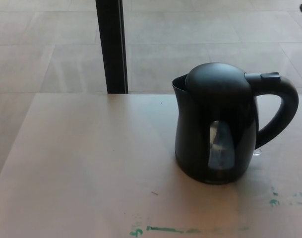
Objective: The robot uses its right hand to push down on the lid of a kettle kept in the middle of the desk to close it
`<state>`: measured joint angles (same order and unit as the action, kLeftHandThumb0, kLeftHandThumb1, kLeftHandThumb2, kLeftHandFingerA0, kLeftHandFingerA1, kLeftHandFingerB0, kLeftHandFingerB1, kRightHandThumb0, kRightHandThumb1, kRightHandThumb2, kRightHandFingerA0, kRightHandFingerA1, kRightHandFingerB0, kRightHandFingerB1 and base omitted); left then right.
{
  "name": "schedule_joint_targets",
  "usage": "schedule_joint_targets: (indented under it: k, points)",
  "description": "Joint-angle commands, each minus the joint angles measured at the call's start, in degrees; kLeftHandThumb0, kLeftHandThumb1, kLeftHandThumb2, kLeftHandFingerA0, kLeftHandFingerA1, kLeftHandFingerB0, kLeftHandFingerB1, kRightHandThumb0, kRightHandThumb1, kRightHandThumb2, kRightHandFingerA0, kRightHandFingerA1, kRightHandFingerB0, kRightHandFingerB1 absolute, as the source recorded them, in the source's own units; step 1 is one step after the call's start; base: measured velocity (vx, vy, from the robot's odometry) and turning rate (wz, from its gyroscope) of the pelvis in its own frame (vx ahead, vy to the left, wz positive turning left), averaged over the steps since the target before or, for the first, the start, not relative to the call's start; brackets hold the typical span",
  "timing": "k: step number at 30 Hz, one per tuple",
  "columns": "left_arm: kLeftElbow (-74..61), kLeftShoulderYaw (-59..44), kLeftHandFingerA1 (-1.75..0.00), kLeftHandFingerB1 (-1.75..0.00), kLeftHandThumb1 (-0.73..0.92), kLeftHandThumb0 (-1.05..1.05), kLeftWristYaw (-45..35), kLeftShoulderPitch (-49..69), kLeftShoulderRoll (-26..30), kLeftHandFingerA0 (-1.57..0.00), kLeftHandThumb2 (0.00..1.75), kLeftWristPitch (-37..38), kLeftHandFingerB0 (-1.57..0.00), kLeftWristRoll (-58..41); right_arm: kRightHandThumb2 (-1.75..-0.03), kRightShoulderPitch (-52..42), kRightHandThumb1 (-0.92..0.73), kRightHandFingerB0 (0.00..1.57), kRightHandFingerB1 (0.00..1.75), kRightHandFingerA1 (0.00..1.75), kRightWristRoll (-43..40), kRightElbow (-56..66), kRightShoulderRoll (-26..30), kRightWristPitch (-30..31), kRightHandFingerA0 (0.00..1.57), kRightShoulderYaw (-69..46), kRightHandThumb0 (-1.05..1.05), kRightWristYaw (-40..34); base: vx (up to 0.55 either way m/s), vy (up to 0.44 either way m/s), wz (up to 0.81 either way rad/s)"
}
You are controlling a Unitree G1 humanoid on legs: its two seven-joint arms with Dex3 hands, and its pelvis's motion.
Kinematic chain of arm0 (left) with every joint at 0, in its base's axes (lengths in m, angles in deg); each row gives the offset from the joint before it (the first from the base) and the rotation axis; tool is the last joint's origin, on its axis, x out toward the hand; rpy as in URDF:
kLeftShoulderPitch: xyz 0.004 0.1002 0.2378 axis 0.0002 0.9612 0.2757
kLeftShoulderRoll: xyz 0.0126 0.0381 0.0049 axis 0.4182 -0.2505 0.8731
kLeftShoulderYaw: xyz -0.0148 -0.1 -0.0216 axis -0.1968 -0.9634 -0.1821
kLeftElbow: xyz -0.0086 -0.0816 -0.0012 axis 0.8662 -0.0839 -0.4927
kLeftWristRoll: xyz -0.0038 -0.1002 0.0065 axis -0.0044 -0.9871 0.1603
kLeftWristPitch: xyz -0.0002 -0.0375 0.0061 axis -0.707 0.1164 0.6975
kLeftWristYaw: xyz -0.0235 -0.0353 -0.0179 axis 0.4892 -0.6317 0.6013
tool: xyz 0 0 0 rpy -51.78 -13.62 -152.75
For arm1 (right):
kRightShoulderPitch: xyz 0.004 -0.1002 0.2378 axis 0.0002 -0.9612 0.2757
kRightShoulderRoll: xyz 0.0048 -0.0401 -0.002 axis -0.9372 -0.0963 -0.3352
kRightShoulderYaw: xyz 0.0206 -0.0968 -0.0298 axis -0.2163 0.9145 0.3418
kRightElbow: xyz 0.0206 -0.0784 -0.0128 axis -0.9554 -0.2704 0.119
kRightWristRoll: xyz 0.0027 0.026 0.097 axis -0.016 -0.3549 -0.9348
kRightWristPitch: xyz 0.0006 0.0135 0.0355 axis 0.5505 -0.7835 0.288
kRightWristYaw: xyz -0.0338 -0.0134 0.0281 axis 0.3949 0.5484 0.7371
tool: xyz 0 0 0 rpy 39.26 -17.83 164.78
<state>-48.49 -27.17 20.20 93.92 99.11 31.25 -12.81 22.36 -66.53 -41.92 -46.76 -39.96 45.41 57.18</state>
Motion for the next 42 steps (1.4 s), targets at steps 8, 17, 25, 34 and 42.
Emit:
schedule_joint_targets:
  k: [8, 17, 25, 34, 42]
  points:
    - [0.96, -0.58, -0.62, -0.56, 0.63, -0.97, 0.7, 0.62, 0.91, -0.63, 1.08, -0.08, -0.56, 0.54, -0.78, -33.88, -0.92, 0.27, 0.33, 0.43, -24.04, -8.4, 11.41, -6.6, 0.3, -51.5, -0.82, 10.89, -0.01, -0.002, 0.0]
    - [2.81, -1.11, -0.62, -0.57, 0.61, -0.98, 0.14, -0.23, 1.36, -0.62, 1.07, -0.03, -0.55, 0.06, -0.79, -44.49, -0.92, 0.17, 0.39, 0.55, -21.99, -29.19, 13.52, -17.18, 0.21, -54.19, -0.79, 8.3, -0.02, -0.003, 0.0]
    - [2.85, -0.6, -0.53, -0.49, 0.83, -1.01, -0.23, -0.18, 1.55, -0.66, 0.65, 0.85, -0.55, 0.74, -0.77, -48.51, -0.92, 0.12, 0.45, 0.64, -22.53, -45.81, 10.02, -25.38, 0.2, -54.85, -0.79, 3.51, 0.0, 0.0, 0.0]
    - [5.09, 1.46, -0.57, -0.48, 0.86, -1.01, 0.49, 0.05, 2.6, -0.63, 0.66, 2.85, -0.57, 4.3, -1.05, -48.73, -0.75, 0.17, 0.56, 0.69, -24.79, -60.31, 5.63, -28.35, 0.24, -55.77, -0.76, -2.17, 0.0, 0.0, 0.0]
    - [9.22, 2.47, -0.61, -0.52, 0.83, -1.01, 2.1, -0.3, 3.98, -0.68, 0.66, 3.99, -0.6, 6.66, -0.71, -49.77, -0.92, 0.25, 0.51, 0.81, -21.24, -59.42, 0.43, -31.32, 0.25, -49.83, -0.74, -3.27, 0.0, 0.0, 0.0]
